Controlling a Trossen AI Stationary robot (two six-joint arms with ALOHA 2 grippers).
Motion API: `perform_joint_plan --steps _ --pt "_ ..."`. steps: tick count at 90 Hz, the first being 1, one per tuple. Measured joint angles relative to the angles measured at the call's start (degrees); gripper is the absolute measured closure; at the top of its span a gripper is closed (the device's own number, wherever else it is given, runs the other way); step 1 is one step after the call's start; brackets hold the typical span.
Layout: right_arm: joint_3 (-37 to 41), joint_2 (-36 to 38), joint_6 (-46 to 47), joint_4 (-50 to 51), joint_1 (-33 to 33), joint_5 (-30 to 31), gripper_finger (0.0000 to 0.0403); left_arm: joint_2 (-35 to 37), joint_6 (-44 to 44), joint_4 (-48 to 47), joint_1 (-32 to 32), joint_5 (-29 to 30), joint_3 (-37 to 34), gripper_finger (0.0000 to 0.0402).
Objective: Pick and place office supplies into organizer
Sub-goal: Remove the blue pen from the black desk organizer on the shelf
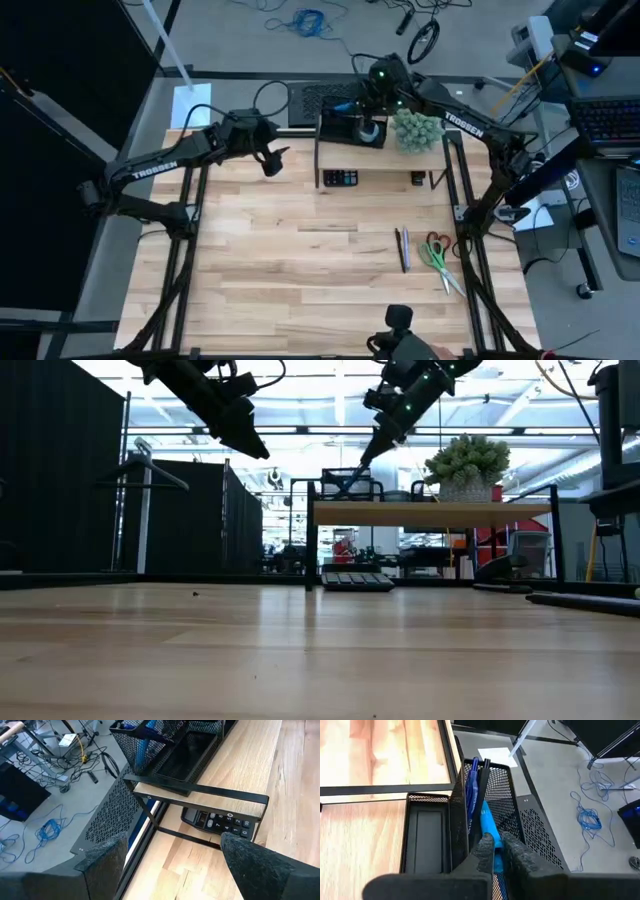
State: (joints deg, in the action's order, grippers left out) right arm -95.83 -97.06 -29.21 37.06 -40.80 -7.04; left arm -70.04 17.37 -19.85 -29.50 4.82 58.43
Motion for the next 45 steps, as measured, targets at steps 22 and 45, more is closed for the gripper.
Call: perform_joint_plan --steps 22,45 --pt "-0.02 3.3 0.02 0.88 0.61 4.08 0.0403 -0.02 0.0 0.02 0.0 0.0 0.0 0.0093" --pt "-0.15 9.62 2.07 2.38 1.24 4.78 0.0403 0.0 0.0 0.28 0.0 0.0 0.0 0.0093"
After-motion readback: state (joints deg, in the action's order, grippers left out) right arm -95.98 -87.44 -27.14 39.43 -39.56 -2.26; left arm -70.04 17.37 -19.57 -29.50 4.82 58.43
